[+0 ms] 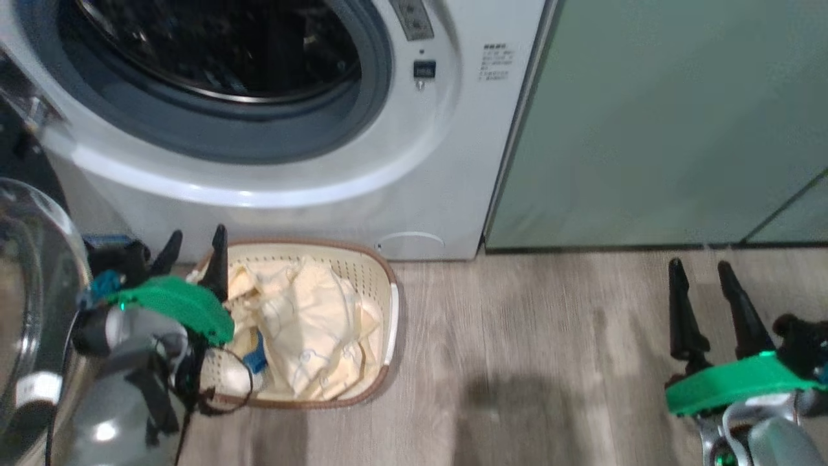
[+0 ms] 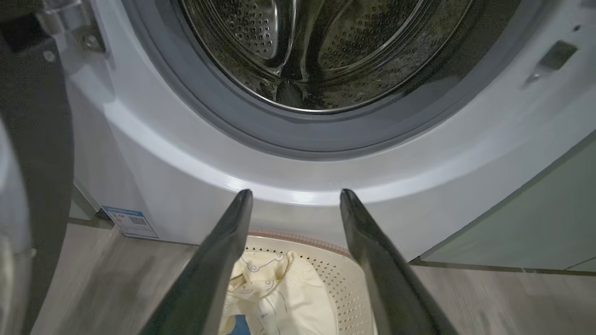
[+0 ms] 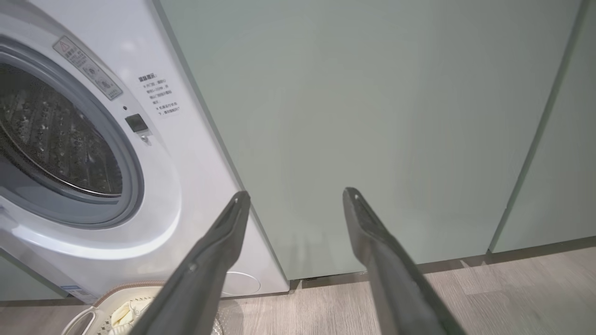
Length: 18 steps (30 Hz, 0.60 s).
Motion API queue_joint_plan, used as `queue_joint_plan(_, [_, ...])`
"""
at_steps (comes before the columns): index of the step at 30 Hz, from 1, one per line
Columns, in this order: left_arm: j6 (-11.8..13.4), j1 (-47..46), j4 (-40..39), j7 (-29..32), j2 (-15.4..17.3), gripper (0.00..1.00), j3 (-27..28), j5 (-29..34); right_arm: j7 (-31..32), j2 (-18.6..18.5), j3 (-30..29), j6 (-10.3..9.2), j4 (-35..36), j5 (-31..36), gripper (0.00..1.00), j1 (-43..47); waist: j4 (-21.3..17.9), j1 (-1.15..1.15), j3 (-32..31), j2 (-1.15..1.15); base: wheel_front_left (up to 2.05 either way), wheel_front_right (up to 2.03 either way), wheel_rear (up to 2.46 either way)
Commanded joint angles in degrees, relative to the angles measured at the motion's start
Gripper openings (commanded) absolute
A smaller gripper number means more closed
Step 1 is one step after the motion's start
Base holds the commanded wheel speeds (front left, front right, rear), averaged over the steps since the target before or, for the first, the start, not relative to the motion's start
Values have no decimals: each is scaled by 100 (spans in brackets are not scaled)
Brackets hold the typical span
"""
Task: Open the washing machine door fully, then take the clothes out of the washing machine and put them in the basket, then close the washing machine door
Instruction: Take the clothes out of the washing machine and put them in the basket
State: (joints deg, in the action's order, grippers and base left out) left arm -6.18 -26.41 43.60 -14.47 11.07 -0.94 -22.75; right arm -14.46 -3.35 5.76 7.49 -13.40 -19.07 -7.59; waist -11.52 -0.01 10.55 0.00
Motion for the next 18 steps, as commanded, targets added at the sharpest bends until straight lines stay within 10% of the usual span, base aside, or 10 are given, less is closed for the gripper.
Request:
queue_joint_plan(1, [-18,55,-271,-52,128,100,267,64,-54,-87,96,0,155,2,100,-9,31,1,-261,0,0,0,0])
queue_joint_plan(18, [-99,1616,-1697,-52,-274,100,846,396,-54,-179,-25,0,219,44,100,556,145,1,-1044,0,0,0,0])
